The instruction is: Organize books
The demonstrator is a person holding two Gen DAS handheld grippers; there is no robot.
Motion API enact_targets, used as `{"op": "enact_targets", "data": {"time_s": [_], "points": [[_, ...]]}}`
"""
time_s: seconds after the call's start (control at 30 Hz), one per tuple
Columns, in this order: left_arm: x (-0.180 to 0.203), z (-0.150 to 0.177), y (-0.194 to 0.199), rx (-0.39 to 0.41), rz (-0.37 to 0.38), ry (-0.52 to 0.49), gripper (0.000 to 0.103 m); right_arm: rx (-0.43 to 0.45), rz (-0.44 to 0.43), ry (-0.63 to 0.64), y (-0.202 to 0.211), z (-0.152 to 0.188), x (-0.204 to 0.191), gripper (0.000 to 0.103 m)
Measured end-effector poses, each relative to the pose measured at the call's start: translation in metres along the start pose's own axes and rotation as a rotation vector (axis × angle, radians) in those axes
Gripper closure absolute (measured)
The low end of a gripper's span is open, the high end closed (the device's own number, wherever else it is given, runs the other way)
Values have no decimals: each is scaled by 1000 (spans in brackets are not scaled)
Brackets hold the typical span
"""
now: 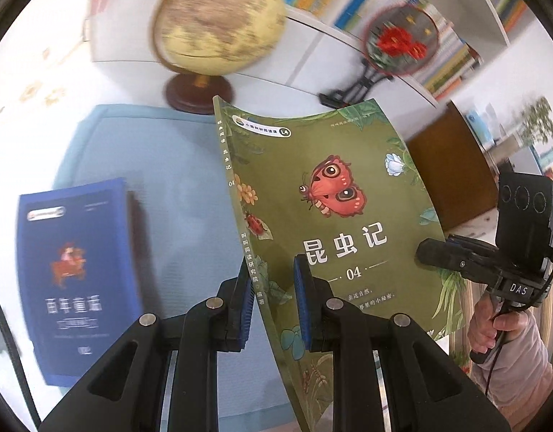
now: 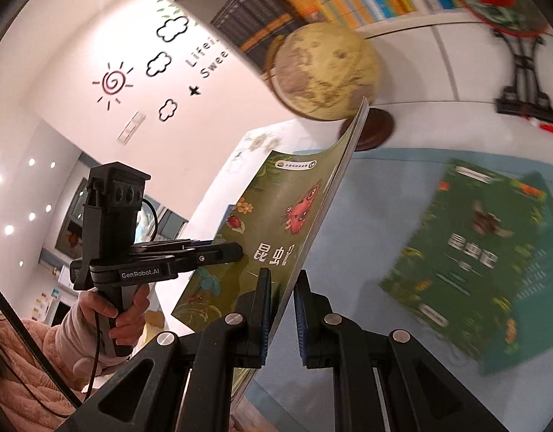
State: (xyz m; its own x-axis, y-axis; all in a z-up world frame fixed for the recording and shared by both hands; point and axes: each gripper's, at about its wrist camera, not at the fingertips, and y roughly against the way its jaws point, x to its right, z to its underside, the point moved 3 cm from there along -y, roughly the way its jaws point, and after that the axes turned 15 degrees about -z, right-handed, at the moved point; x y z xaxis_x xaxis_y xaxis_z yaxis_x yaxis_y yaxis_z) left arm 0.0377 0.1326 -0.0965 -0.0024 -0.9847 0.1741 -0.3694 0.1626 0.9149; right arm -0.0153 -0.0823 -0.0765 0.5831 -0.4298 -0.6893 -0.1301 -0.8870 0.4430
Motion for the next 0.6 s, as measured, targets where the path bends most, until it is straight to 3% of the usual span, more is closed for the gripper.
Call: {"op": "enact_targets", "data": {"time_s": [0.6], "points": [[-149, 15, 7, -26, -88, 174, 85, -153, -85, 41, -156, -31, -36, 91]]}}
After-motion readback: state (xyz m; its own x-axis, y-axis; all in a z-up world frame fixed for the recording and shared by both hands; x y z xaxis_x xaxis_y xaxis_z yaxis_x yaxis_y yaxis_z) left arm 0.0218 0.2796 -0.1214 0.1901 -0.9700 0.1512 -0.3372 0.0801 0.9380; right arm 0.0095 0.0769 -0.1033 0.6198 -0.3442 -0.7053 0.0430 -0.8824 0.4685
